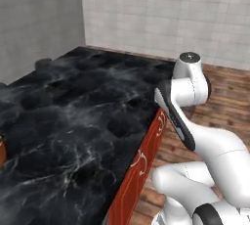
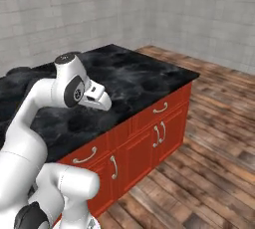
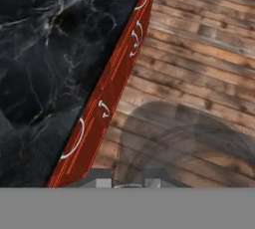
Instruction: Pick the candle and jar from the dining table and place them in the open cabinet. Close the cabinet after placing the objects.
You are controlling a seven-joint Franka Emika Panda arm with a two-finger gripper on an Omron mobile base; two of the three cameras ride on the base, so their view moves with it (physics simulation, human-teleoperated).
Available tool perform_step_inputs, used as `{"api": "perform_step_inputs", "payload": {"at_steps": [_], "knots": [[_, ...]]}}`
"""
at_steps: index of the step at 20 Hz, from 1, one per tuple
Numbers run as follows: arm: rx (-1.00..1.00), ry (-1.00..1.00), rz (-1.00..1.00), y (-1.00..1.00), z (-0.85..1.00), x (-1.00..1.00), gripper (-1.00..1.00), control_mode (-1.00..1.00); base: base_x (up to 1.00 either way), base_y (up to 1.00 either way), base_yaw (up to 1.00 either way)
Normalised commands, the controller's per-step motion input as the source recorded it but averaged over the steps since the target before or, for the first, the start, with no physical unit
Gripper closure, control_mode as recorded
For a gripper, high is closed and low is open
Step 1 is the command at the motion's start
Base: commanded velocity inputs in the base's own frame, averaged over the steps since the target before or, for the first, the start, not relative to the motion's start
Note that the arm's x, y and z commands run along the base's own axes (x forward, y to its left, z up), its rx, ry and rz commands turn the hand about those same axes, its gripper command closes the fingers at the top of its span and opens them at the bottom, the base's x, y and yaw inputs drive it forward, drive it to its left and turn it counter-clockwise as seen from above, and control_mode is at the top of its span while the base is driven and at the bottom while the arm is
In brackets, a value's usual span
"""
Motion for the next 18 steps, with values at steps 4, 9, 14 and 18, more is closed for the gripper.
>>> {"api": "perform_step_inputs", "payload": {"at_steps": [4,9,14,18], "knots": [[0.00,0.00,0.00,0.00,0.00,0.00,1.00,1.00,0.00,-0.21,-0.56],[0.00,0.00,0.00,0.00,0.00,0.00,1.00,1.00,-0.27,-0.42,-0.46],[0.00,0.00,0.00,0.00,0.00,0.00,1.00,1.00,-0.55,-0.88,-0.31],[0.00,0.00,0.00,0.00,0.00,0.00,1.00,1.00,-0.50,-0.82,-0.32]]}}
